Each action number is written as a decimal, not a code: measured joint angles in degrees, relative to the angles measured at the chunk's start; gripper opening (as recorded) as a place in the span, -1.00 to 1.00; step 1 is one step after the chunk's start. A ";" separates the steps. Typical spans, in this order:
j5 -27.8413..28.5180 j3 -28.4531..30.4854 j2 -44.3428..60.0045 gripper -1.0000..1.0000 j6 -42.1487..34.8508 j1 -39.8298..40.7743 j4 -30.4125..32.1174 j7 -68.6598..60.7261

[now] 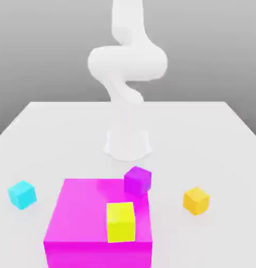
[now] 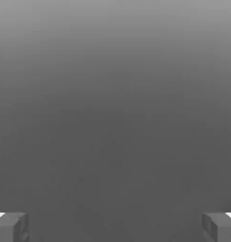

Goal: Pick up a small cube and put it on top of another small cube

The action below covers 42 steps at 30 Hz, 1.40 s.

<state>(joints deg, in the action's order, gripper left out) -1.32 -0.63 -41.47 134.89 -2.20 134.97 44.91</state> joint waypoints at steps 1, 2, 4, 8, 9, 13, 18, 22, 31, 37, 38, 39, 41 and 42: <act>-0.53 -0.31 2.15 0.00 1.50 -1.12 1.50 -0.37; -1.12 -0.70 4.28 0.00 2.98 -2.18 2.97 -0.79; -2.22 -1.62 8.45 0.00 5.86 -4.19 5.83 -1.57; -3.99 -3.97 16.67 0.00 11.56 -8.01 11.48 -2.82; -4.31 -4.66 18.75 0.00 13.01 -8.92 12.91 -3.05; -4.88 -7.92 27.48 0.00 19.08 -12.35 18.79 -3.40; -1.19 -12.10 38.55 0.00 26.84 -16.15 26.22 -0.70; 6.59 -10.04 47.02 0.00 33.20 -17.92 27.48 4.79; 11.81 -2.18 56.90 -1.00 41.21 -24.65 25.75 8.83; 9.35 -4.99 52.11 -1.00 37.33 -22.43 26.70 6.88; 7.77 -5.89 50.11 -1.00 35.74 -21.92 27.09 5.71; 6.11 -6.59 48.06 -1.00 34.11 -21.65 27.49 4.50; 3.20 -7.40 44.00 -1.00 30.83 -21.80 28.21 2.40; 3.65 -7.40 43.79 -1.00 30.02 -21.72 27.25 2.21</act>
<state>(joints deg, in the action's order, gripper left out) 2.33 -8.03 2.32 164.91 -23.91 162.22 47.12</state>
